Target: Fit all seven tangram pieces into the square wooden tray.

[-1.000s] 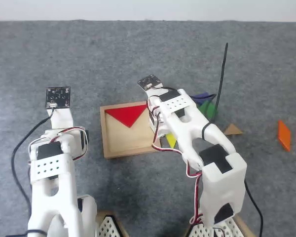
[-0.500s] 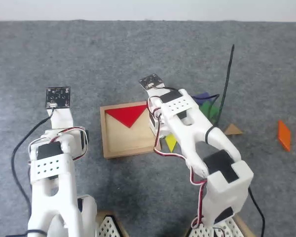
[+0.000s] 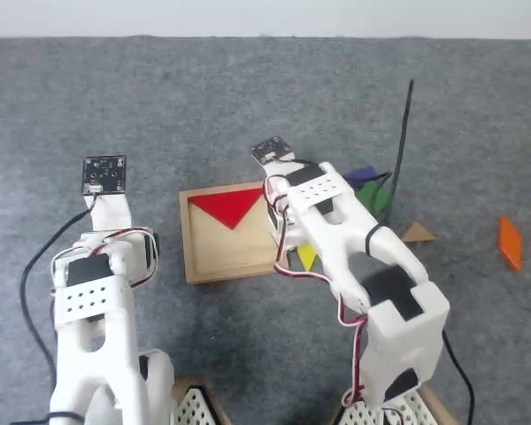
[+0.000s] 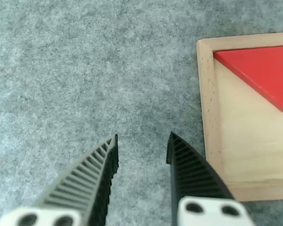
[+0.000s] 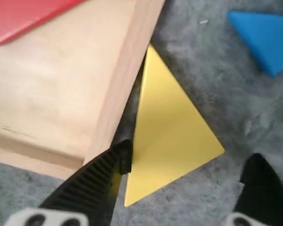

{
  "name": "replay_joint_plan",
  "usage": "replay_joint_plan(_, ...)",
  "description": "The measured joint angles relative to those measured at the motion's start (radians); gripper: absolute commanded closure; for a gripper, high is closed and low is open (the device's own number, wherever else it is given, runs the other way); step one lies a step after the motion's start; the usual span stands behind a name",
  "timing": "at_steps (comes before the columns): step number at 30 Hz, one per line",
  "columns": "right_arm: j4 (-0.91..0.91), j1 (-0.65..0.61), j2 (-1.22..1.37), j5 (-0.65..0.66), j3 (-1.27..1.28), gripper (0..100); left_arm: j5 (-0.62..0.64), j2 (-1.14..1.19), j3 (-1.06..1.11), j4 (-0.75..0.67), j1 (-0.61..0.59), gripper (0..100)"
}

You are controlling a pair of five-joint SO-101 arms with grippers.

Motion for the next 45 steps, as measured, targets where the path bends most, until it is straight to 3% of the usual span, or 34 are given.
replay_joint_plan(4, 0.0, 0.002, 0.046, 0.0, -0.025, 61.9, 0.0, 0.0, 0.0, 0.0, 0.0, 83)
replay_joint_plan(10, 0.046, 0.0, 0.112, 0.0, -0.109, 74.3, 0.0, 0.0, 0.0, 0.0, 0.0, 83)
replay_joint_plan(18, 0.051, 0.002, 0.123, 0.0, -0.124, 74.0, 0.0, 0.0, 0.0, 0.0, 0.0, 83)
replay_joint_plan(23, 0.051, 0.003, 0.123, 0.0, -0.127, 84.2, 0.0, 0.0, 0.0, 0.0, 0.0, 83)
replay_joint_plan(45, 0.046, -0.002, -0.037, -0.025, -0.034, 83.3, 0.0, 0.0, 0.0, 0.0, 0.0, 83)
